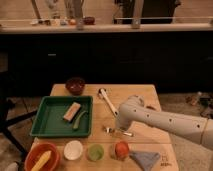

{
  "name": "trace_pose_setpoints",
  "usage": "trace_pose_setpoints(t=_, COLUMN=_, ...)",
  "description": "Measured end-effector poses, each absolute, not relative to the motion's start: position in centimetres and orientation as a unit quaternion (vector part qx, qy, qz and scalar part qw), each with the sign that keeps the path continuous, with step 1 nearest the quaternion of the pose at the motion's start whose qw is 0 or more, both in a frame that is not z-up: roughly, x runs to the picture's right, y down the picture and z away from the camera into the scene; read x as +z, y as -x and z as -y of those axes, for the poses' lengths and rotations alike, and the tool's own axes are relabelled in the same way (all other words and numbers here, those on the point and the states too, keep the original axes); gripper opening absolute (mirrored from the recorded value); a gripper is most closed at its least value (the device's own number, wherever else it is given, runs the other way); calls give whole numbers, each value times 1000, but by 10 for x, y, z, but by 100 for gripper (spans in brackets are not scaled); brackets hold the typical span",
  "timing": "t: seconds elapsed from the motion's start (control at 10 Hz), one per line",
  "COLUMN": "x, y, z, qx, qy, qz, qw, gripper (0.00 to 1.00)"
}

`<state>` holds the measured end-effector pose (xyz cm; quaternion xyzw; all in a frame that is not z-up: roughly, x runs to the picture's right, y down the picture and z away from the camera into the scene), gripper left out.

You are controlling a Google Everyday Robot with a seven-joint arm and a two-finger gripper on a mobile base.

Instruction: Place fork in tray

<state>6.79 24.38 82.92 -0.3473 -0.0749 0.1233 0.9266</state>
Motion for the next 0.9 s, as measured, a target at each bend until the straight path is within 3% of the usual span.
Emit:
trace_pose_setpoints(t=0.1, x=830, y=-68, z=-244, qx=125, qy=348, qz=75, qw=926, gripper=48)
trace_pose_setpoints(t=0.5, x=832, y=-70, z=-243, qx=129, qy=348, qz=75, qw=925, gripper=8)
trace_pose_setpoints(t=0.7, x=832, y=-70, z=-244, qx=128, qy=349, qz=76, qw=925, gripper=0)
trace_pose_setpoints(t=0.9, x=833, y=-70, z=-244, qx=127, qy=350, qz=78, qw=925, gripper=0)
